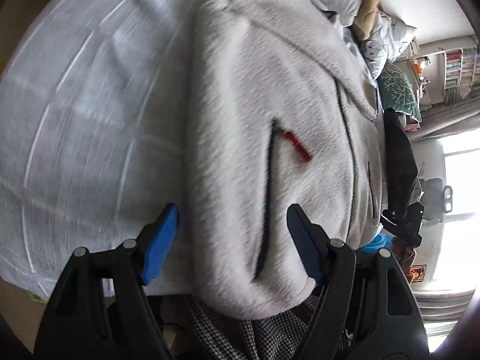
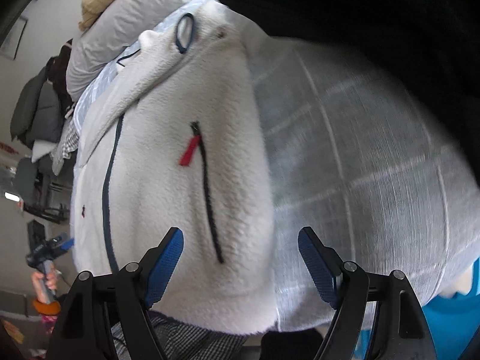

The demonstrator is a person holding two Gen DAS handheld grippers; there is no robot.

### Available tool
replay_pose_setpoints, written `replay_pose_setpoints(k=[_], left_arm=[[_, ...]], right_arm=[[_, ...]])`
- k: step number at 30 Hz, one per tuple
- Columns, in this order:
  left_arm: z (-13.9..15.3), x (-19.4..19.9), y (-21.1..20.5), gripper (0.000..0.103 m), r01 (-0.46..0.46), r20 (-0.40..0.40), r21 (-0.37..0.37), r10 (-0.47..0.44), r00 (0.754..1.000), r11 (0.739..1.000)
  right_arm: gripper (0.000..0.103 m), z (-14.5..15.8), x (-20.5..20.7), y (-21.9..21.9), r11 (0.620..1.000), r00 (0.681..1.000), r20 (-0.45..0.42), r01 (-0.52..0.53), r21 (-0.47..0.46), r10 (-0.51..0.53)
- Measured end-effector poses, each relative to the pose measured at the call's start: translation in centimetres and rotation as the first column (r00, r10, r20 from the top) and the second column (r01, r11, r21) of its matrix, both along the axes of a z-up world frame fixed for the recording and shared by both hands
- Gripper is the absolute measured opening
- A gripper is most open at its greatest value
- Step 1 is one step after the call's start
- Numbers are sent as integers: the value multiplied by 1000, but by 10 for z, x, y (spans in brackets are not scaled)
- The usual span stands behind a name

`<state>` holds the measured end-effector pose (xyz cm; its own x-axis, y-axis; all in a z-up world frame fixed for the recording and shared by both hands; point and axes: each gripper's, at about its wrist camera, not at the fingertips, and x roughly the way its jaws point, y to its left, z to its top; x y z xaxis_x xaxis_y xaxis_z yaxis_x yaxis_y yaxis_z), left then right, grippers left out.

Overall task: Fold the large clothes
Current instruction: 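Grasp the jacket hem with the left gripper while the right gripper grasps the hem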

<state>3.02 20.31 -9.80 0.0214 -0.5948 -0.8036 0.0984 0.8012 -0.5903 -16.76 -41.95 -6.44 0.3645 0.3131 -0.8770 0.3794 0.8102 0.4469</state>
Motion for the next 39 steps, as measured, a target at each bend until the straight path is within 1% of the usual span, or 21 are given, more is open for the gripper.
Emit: replay_pose_setpoints(k=[3,4,5,7,9,10,12,13,14,15,16,17,18,20,22,26,28,31,35,39], left_arm=[[-8,-9,2,72,17,-41,-62,-20,999,998],[-12,-12,1,70,31,-63,-108,-38,997,994],[-15,-16,-3,70,43,-80,-137,-54,995,990],[-17,-22,-11,70,90,-83,-150,-103,991,985],[-17,-26,-19,67,132,-83,-162,-147,986,978],[-17,-30,-25,62,155,-85,-171,-171,982,973],[-16,-37,-35,58,198,-87,-181,-217,972,963],[-17,-43,-41,53,231,-99,-197,-253,962,953],[-17,-46,-45,46,251,-111,-210,-278,954,945],[-18,-51,-51,42,278,-121,-212,-308,944,937],[-18,-54,-53,35,293,-122,-201,-321,939,935],[-17,-55,-54,28,304,-113,-177,-326,939,936],[-14,-55,-55,25,301,-102,-165,-320,942,939],[-5,-52,-54,23,282,-72,-196,-300,951,939],[14,-51,-55,22,280,-1,-219,-287,958,935],[45,-49,-57,22,274,120,-220,-253,960,936],[59,-46,-59,22,260,169,-219,-226,959,941],[85,-35,-60,22,233,251,-217,-176,952,948],[120,-12,-62,22,185,352,-190,-109,930,964],[147,27,-63,22,131,391,-191,-47,919,973]], right_arm=[[81,-16,-6,-5,996,999,-44,7,84,-3],[81,-22,-6,-5,994,998,-69,4,108,3],[81,-26,-6,-4,992,996,-84,-1,124,11],[81,-31,-6,0,986,996,-87,-18,163,33],[75,-35,-3,6,977,995,-86,-40,211,59],[73,-37,-2,11,972,993,-92,-56,227,78],[60,-40,0,19,970,988,-105,-88,226,114],[57,-39,1,21,971,986,-108,-99,218,124],[49,-38,1,23,971,986,-104,-107,213,132],[39,-37,2,25,969,986,-96,-115,218,138],[34,-36,2,26,968,986,-85,-120,222,142],[27,-32,4,28,967,986,-70,-133,216,151],[25,-28,5,30,968,986,-56,-143,204,158],[22,-18,9,37,974,984,-27,-168,154,174],[21,-5,11,47,976,981,25,-193,103,192],[20,20,16,60,974,966,140,-225,26,220],[20,32,21,65,975,958,190,-220,3,216],[20,52,33,67,981,945,265,-194,-17,192],[20,78,54,59,990,931,334,-135,-48,144],[20,99,77,40,996,917,390,-66,-57,83]])
